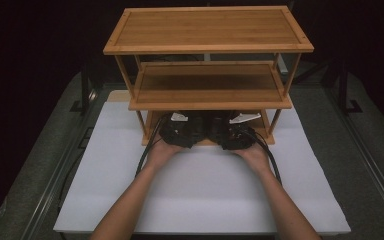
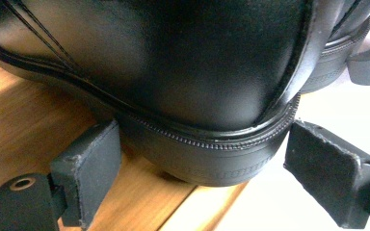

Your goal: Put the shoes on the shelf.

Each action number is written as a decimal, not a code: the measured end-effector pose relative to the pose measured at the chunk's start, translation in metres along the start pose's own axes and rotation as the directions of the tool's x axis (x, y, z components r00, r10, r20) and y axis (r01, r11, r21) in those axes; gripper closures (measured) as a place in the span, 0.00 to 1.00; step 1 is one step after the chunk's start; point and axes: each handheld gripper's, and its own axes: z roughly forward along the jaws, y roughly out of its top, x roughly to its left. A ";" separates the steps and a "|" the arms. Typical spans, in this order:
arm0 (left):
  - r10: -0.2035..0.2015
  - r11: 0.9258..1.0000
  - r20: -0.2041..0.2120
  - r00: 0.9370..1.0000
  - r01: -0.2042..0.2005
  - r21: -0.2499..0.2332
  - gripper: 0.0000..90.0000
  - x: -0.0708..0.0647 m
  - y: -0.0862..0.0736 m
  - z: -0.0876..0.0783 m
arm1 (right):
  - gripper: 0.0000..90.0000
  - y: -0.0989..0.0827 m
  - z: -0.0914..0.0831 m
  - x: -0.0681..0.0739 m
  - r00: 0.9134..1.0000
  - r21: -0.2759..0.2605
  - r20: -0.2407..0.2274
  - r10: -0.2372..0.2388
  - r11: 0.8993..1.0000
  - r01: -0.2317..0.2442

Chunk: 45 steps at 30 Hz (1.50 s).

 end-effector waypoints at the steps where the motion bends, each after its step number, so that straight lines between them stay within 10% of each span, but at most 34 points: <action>1: 0.006 1.000 -0.005 1.000 -0.006 0.007 0.14 0.001 0.001 0.001 | 0.28 0.000 0.001 -0.001 1.000 0.000 0.001 -0.002 1.000 0.002; 27: -0.010 0.999 0.016 1.000 0.010 0.036 0.13 0.007 -0.003 0.010 | 0.27 -0.003 0.005 -0.008 0.998 0.016 -0.002 0.069 0.998 -0.069; 45: 0.026 1.000 0.027 0.999 -0.026 0.004 0.13 0.000 -0.015 -0.043 | 0.22 -0.019 -0.042 -0.009 1.000 -0.046 -0.008 0.028 0.999 -0.029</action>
